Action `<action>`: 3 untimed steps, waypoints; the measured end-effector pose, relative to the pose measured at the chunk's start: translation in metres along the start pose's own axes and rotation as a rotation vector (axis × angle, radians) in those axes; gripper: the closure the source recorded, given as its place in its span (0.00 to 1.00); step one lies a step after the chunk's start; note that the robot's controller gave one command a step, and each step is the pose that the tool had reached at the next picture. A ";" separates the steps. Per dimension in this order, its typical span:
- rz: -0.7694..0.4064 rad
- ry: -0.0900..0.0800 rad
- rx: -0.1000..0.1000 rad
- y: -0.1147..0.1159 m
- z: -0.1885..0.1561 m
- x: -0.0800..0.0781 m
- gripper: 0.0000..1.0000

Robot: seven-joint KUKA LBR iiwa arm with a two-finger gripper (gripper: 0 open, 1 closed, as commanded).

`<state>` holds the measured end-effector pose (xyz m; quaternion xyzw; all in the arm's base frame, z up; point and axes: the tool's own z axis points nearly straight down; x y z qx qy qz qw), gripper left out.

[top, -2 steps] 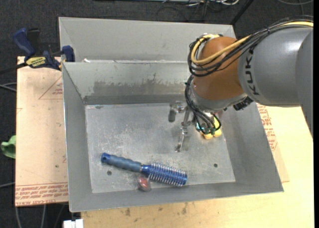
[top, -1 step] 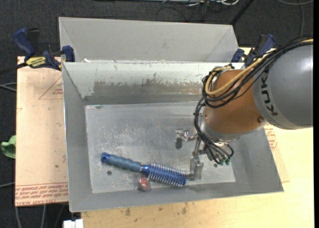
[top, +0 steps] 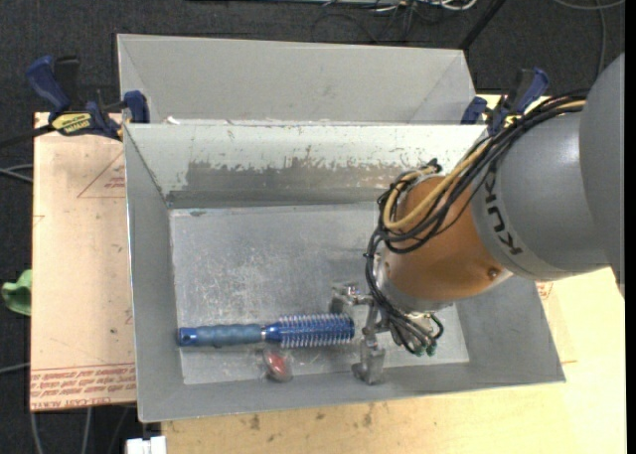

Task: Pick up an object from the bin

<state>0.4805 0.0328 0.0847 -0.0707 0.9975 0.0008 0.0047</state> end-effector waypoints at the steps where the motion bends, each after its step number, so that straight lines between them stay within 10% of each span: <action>1: 0.031 -0.004 0.001 0.016 0.014 -0.007 0.00; 2: 0.033 0.008 0.001 0.016 0.015 -0.004 1.00; 3: 0.035 0.000 0.002 -0.004 -0.158 -0.040 1.00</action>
Offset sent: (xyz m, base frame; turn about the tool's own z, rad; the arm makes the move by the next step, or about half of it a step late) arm 0.0009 0.0160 -0.0147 0.0318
